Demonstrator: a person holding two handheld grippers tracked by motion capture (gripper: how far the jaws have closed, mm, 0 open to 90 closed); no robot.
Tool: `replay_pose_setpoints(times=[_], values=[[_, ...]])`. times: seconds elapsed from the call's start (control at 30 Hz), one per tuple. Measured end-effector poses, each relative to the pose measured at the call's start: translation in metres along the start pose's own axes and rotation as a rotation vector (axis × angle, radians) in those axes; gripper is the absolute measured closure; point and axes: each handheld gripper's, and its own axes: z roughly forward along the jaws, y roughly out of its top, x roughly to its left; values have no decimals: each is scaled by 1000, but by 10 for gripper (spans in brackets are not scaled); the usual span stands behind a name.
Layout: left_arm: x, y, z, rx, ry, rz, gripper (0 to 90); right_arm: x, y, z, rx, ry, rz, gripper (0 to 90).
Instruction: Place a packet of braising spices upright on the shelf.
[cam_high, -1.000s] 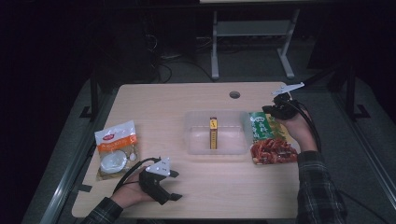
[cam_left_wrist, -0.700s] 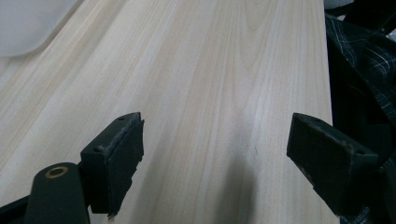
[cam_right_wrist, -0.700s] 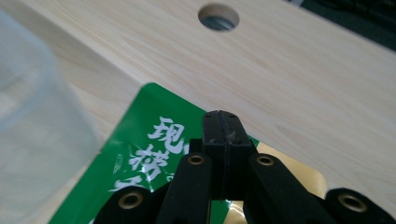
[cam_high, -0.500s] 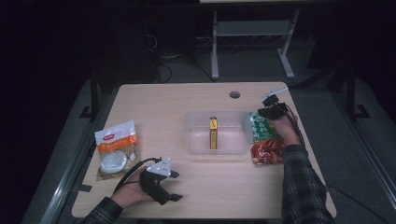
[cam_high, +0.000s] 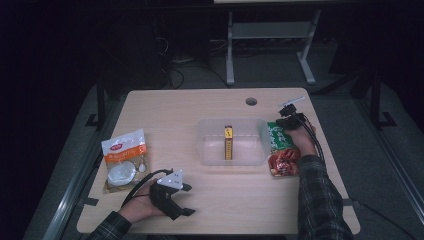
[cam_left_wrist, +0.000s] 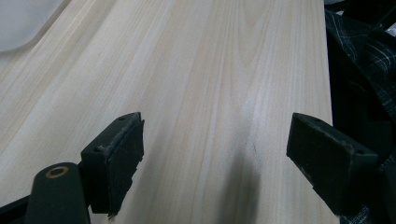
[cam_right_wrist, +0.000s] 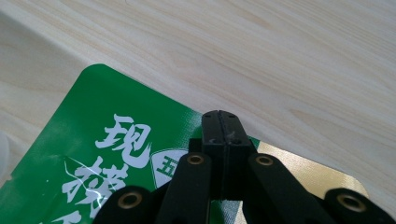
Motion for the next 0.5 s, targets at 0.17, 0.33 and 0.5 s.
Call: replay_pose_setpoints(times=[0.17,0.33,0.5], values=[[0,0,0,2,0,0,183,-1,0,-1,6,5,-10,900],[0,0,-1,-2,0,0,183,-2,-1,-4,26,10,-9,900],[0,0,-1,-1,-2,1,184,-2,-5,-9,51,3,-35,900]])
